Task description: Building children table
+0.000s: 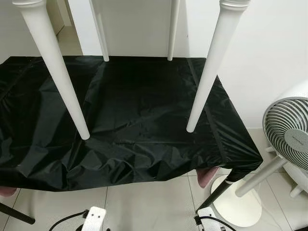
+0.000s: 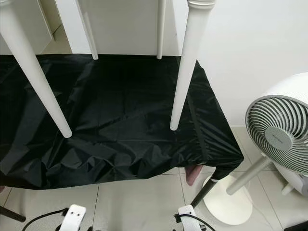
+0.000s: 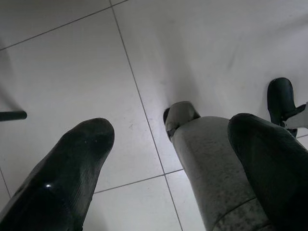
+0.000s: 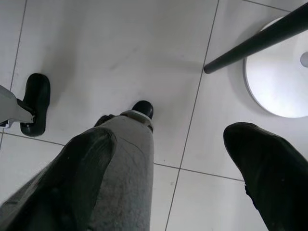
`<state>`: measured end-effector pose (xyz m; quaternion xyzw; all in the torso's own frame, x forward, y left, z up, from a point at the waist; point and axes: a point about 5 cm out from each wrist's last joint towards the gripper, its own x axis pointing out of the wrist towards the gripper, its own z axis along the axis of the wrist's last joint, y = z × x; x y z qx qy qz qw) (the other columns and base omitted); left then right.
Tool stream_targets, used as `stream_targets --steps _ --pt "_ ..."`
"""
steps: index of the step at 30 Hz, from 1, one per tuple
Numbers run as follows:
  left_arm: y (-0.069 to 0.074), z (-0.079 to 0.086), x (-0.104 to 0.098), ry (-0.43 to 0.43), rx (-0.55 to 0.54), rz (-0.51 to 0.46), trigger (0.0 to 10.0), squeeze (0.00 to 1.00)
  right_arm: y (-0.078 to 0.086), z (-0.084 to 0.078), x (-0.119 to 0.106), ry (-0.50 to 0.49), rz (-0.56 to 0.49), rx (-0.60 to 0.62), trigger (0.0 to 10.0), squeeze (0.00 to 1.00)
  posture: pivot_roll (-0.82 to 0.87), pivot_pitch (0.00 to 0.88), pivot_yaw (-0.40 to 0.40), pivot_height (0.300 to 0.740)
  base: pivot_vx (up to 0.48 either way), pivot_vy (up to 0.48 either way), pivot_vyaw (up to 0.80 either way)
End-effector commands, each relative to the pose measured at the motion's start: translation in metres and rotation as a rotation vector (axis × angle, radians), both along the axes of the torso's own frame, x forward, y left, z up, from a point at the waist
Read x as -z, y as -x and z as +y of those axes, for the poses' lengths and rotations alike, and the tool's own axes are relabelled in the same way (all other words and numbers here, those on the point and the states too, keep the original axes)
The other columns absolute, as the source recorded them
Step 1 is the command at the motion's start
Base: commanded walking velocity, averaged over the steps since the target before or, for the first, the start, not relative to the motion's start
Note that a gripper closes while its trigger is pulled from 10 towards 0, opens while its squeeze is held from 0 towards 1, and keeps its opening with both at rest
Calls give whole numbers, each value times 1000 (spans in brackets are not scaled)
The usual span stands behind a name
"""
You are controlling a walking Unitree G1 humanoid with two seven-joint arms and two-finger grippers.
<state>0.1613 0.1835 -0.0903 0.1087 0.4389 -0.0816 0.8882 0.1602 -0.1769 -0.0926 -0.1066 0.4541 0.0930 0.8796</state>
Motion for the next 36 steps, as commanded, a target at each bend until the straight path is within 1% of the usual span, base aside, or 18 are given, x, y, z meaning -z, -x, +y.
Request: stream_targets --steps 1,3,4,5,6,10,13,17,19,20,21,30,36 --pt "8 9 4 -45 -88 37 10000 0 3 -3 2 6 27 3 10000 0 116 0 -19 740 0 0 0" --pt "8 9 4 -45 -88 37 10000 0 3 -3 2 6 27 3 10000 0 116 0 -19 740 0 0 0" --pt "10 12 4 -63 -102 46 10000 0 3 -3 2 4 26 9 10000 0 121 0 -19 740 0 0 0" --pt "10 12 4 -63 -102 46 10000 0 3 -3 2 4 26 9 10000 0 121 0 -19 740 0 0 0" --pt "14 14 6 -53 -154 60 10000 0 3 -2 2 -3 33 11 10000 0 134 0 -23 740 0 0 0" --pt "17 11 7 -45 -151 70 10000 0 3 1 2 -6 39 7 10000 0 137 0 -27 740 0 0 0" --pt "18 8 8 -42 -140 76 10000 0 4 3 3 -7 43 5 10000 0 137 0 -30 740 0 0 0" --pt "18 -2 9 -23 -117 73 10000 0 4 3 3 -8 47 7 10000 0 129 0 -31 740 0 0 0" --pt "21 -8 11 -16 -106 80 10000 0 5 0 3 -3 50 11 10000 0 126 0 -31 740 0 0 0" --pt "21 -8 11 -16 -106 80 10000 0 5 0 3 -3 50 11 10000 0 126 0 -31 740 0 0 0" --pt "26 -13 13 -22 -88 98 10000 0 8 -3 4 5 57 11 10000 0 121 0 -30 740 0 0 0" --pt "25 -11 13 -24 -88 102 10000 0 9 -6 4 9 64 16 10000 0 112 0 -41 740 0 0 0" --pt "21 -10 11 -28 -85 100 10000 0 10 -7 5 9 68 24 10000 0 98 0 -28 740 0 0 0"
